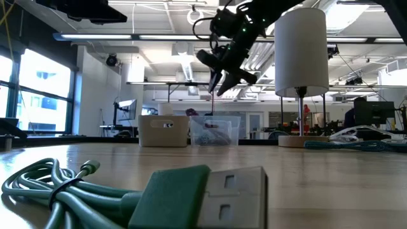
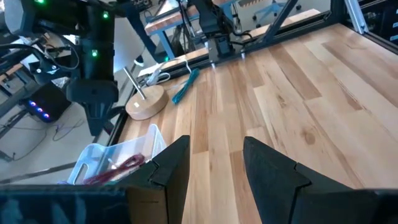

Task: Pick & Place USB Port
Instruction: Put the pink and black USB cable into the white transparent bin, then put the blue and white USB cable into the white transparent bin

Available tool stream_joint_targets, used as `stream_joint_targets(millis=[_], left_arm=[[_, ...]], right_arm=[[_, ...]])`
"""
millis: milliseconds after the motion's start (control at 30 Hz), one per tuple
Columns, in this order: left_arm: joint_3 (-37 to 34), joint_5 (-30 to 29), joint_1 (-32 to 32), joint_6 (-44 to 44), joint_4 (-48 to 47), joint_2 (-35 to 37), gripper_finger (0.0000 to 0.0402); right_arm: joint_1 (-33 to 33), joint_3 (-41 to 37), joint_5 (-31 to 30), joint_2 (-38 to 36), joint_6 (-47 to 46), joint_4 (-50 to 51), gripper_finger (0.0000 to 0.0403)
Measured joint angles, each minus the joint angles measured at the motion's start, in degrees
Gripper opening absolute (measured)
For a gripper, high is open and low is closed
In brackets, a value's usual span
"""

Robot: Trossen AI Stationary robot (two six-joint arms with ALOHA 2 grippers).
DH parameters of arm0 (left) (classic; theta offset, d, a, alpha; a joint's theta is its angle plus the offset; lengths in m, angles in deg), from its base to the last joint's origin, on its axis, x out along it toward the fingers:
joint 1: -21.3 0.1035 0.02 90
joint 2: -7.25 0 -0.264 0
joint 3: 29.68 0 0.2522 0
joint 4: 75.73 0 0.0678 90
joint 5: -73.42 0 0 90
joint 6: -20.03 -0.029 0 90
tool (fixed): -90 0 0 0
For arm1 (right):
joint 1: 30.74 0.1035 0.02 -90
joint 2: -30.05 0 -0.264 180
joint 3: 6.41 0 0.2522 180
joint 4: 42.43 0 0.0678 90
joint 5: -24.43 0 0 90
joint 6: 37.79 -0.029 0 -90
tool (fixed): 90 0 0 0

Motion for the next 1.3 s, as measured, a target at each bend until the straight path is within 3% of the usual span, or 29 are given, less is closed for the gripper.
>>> stream_joint_targets(millis=[233, 467, 567, 667, 800, 900, 1033, 1300], left_arm=[[0.0, 0.0, 0.0, 0.02, -0.11, 0.01, 0.0147], [0.0, 0.05, 0.0, 0.02, -0.61, 0.02, 0.0147], [0.0, 0.89, 0.0, 0.05, -2.08, 0.02, 0.0147], [0.0, 2.96, 0.0, 0.15, -4.14, 0.02, 0.0147], [0.0, 4.1, -0.02, 0.15, -6.49, 0.02, 0.0147], [0.0, 4.13, -0.02, 0.15, -7.53, 0.01, 0.0147], [0.0, 4.13, -0.02, 0.13, -7.42, 0.02, 0.0147], [0.0, 4.15, -0.02, 1.67, -7.41, 0.01, 0.0147]], right_arm=[[2.05, 0.0, 3.89, 0.0, 0.0, -3.8, 0.0191], [6.65, 0.0, 15.92, -0.92, 4.72, -15.18, 0.0203], [9.35, 0.02, 24.16, -3.31, 9.12, -17.63, 0.0204], [12.86, 0.04, 30.56, -6.6, 14.09, -13.5, 0.0204], [18.07, 0.04, 34.15, -11.85, 20.35, -0.3, 0.0204], [21.94, 0.04, 30.03, -14.89, 22.09, 11.64, 0.0204], [26.3, 0.04, 17.07, -17.47, 20.96, 26.45, 0.0204], [30.47, 0.02, -4.63, -17.75, 9.16, 51.52, 0.0204]])
